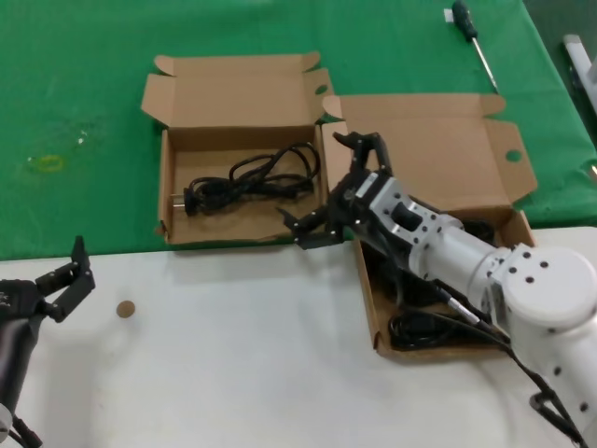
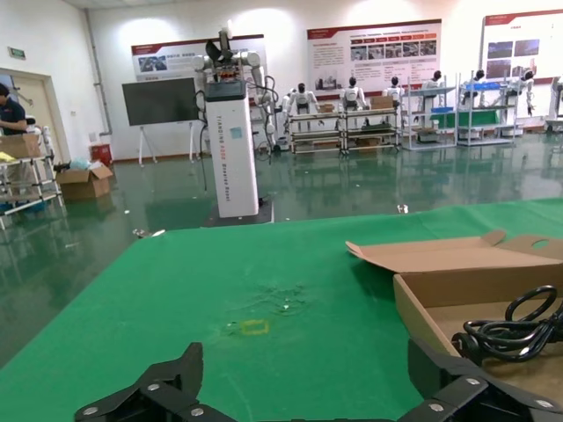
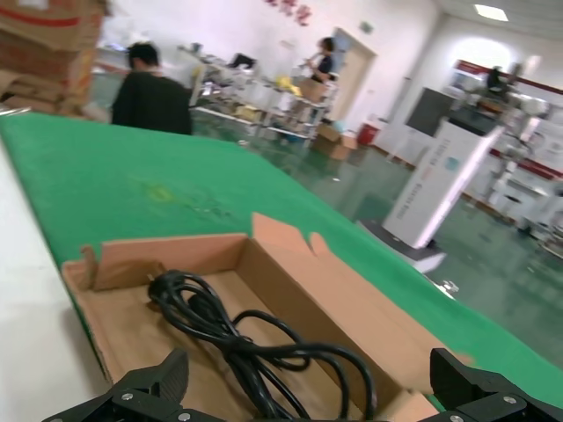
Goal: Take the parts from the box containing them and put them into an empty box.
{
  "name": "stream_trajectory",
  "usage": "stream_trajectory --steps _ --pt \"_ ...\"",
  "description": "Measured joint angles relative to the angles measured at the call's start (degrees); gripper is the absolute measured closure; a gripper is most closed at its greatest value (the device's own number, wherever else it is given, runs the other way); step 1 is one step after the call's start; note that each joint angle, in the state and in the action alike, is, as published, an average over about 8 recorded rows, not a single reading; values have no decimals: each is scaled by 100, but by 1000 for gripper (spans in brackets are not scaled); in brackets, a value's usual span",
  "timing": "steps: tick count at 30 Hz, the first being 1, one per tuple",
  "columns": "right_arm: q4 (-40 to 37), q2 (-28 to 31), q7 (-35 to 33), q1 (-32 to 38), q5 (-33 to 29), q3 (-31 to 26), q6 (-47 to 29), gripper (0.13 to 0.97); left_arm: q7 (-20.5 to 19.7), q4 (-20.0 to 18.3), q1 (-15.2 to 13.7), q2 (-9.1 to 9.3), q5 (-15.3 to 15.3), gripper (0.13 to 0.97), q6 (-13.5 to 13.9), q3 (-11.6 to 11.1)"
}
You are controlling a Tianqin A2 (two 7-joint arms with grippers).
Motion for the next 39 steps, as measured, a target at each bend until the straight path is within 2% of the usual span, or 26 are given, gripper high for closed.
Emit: stream_trajectory --steps 4,8,16,25,39 --pt "258 27 147 -311 115 151 234 129 -1 0 0 0 0 296 0 0" --pt "509 54 292 -617 227 298 464 129 -2 0 0 0 0 296 0 0" --pt "1027 110 588 -1246 458 602 936 129 -2 0 0 0 0 178 0 0" --pt "1612 173 924 -1954 718 944 1467 129 -2 0 0 0 -1 132 0 0" --pt "2366 253 1357 -2868 1054 1386 2153 129 0 0 0 0 -1 132 0 -1"
